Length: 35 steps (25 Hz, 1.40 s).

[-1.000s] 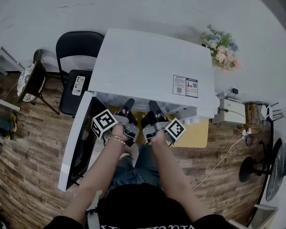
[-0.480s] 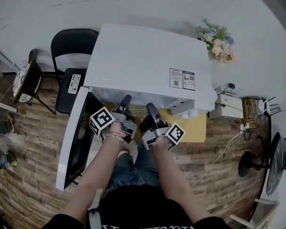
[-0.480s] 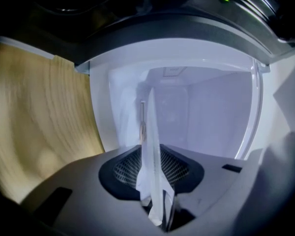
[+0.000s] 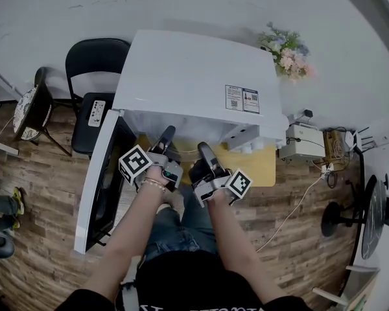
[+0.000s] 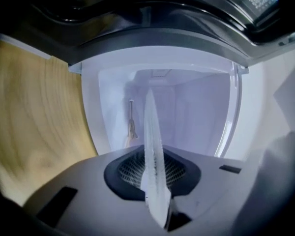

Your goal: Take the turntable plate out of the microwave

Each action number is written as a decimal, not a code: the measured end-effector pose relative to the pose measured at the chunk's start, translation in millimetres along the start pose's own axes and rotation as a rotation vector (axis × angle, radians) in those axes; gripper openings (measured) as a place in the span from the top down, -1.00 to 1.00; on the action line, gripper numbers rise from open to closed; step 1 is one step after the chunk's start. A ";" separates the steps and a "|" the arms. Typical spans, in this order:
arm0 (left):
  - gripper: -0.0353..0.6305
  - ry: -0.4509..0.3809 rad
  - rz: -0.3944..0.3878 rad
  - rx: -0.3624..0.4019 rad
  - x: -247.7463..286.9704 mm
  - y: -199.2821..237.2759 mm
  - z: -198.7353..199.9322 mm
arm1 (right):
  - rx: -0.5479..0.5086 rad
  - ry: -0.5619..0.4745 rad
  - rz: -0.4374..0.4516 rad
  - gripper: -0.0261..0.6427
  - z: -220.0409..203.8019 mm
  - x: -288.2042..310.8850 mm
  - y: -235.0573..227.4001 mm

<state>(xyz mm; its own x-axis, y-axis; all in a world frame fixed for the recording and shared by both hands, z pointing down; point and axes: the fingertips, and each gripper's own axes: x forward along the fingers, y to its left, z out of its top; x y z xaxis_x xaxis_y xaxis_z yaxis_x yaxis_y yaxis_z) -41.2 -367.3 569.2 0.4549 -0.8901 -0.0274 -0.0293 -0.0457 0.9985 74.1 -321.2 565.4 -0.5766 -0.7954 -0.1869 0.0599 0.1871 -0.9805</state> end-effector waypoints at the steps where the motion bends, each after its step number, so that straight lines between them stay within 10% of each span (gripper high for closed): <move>1: 0.75 0.003 -0.006 0.002 -2.3 -2.0 -1.4 | -0.007 0.005 -0.002 0.74 -1.5 -1.9 1.6; 18: 0.80 0.013 -0.050 -0.049 -42.0 -15.5 -18.9 | -0.006 0.043 -0.078 0.75 -11.8 -22.9 14.1; 35: 0.80 0.107 -0.085 -0.073 -99.8 -35.4 -43.4 | -0.281 0.025 -0.086 0.76 -27.0 -44.7 48.0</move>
<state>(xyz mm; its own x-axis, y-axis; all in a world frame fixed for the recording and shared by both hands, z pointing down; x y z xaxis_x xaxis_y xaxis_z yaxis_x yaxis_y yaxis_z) -46.9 -257.2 538.6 0.5456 -0.8307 -0.1110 0.0766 -0.0824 0.9936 80.7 -261.1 528.2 -0.5895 -0.8017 -0.0989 -0.2165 0.2747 -0.9368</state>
